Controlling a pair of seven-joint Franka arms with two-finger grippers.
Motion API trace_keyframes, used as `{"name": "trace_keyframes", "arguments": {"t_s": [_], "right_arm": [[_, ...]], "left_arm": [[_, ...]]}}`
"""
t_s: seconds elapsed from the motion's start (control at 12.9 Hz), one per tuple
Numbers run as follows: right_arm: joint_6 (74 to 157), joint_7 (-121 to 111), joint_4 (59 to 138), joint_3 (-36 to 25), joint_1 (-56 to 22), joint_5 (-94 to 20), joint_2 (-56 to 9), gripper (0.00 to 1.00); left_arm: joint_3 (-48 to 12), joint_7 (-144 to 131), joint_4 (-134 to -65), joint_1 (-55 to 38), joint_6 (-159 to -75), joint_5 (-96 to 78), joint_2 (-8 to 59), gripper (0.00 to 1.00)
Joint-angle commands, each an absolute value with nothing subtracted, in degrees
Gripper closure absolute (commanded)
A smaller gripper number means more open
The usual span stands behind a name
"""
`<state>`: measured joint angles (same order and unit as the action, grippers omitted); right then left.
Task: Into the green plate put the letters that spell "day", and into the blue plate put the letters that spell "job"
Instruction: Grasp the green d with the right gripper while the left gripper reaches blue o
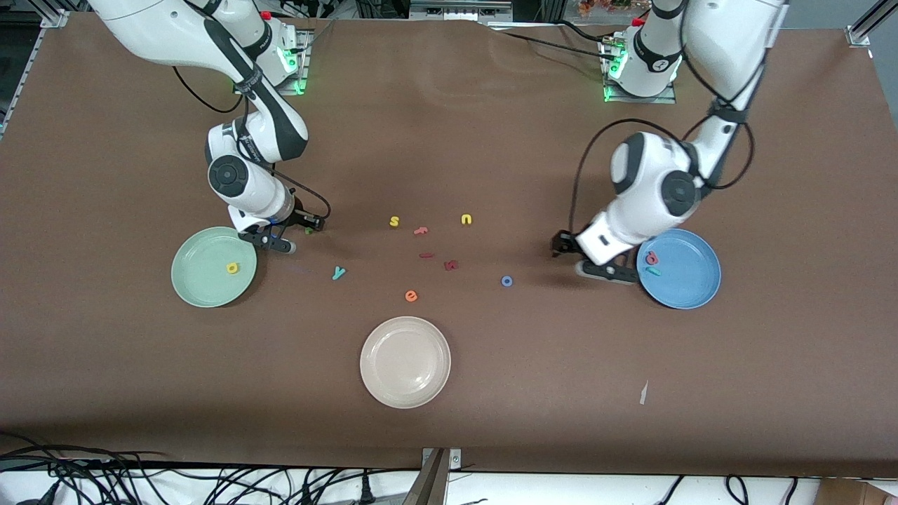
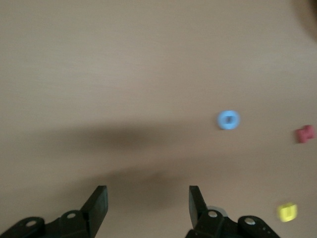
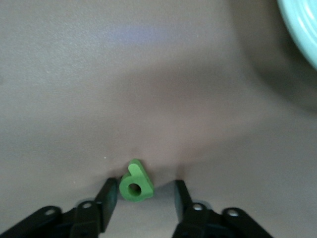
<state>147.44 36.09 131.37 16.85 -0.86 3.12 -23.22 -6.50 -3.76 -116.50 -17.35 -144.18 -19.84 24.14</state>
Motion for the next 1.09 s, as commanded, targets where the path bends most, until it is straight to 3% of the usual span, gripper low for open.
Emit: {"name": "trace_keyframes", "arguments": {"t_s": [0.0, 0.23, 0.39, 0.78, 1.01], "right_arm": [[148.5, 36.6, 132.0, 17.1, -0.9, 3.4, -23.5, 0.52], [148.6, 36.6, 132.0, 17.1, -0.8, 3.4, -23.6, 0.57], [148.7, 36.6, 131.9, 17.1, -0.9, 3.5, -23.6, 0.6], [150.3, 36.6, 131.7, 17.1, -1.4, 3.4, -24.9, 0.68], [150.3, 36.5, 131.7, 17.1, -1.5, 3.4, -25.0, 0.74]], "left_arm": [[-2.5, -7.4, -112.8, -22.5, -144.2, -20.4, 25.8, 0.26], [2.8, -10.8, -110.3, -30.0, -143.8, -10.8, 27.4, 0.27], [3.2, -16.0, -107.4, -32.3, -143.4, -3.0, 29.9, 0.28], [9.6, -18.8, -100.3, -40.6, -140.4, -1.8, 35.4, 0.27], [10.0, -21.9, -99.0, -42.7, -140.5, -2.1, 38.2, 0.27]]}}
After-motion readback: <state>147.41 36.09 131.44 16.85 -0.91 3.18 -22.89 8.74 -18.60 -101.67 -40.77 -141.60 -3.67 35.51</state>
